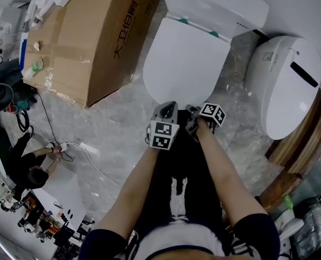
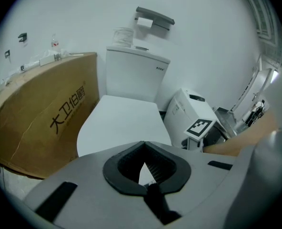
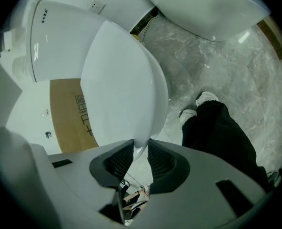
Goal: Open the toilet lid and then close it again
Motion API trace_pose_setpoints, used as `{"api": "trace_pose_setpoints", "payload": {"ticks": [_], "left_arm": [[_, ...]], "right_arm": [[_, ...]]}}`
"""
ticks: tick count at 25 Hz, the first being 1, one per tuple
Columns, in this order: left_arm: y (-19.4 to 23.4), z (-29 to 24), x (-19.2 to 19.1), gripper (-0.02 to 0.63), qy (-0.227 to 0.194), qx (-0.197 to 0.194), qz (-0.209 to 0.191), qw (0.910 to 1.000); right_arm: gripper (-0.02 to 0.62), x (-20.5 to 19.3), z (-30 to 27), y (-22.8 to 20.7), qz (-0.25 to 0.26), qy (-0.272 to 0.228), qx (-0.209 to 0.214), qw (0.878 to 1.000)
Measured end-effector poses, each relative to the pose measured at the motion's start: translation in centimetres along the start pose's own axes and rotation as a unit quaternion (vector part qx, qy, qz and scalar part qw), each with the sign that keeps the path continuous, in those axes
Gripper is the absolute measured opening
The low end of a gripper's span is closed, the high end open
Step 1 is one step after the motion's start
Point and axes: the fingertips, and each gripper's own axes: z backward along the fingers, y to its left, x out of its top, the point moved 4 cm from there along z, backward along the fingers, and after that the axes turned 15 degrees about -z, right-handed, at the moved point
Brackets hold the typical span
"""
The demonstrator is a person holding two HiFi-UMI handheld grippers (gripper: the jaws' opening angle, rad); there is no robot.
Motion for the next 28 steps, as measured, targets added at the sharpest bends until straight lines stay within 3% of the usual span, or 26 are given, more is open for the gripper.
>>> {"api": "trace_pose_setpoints", "payload": {"ticks": [15,16,24,28], "left_arm": [[-0.6,-0.5,-1.0,0.005,-0.002,0.0,-0.007,1.0],[-0.6,-0.5,-1.1,0.005,-0.003,0.0,-0.006,1.0],[0.0,0.7,-0.1,0.005,-0.005,0.007,0.004,1.0],[0.7,2.5,2.0,0.005,-0.017,0.004,0.029,0.9994]], "right_arm": [[0.051,1.8,-2.9,-2.1,-0.029,-0.009,-0.056,0.998],[0.008,1.8,-2.9,-1.9,-0.023,-0.008,-0.054,0.998],[0.008,0.6,-1.2,3.0,0.078,0.023,-0.04,0.996],[0.008,-1.6,2.1,6.7,0.156,0.021,0.024,0.987]]}}
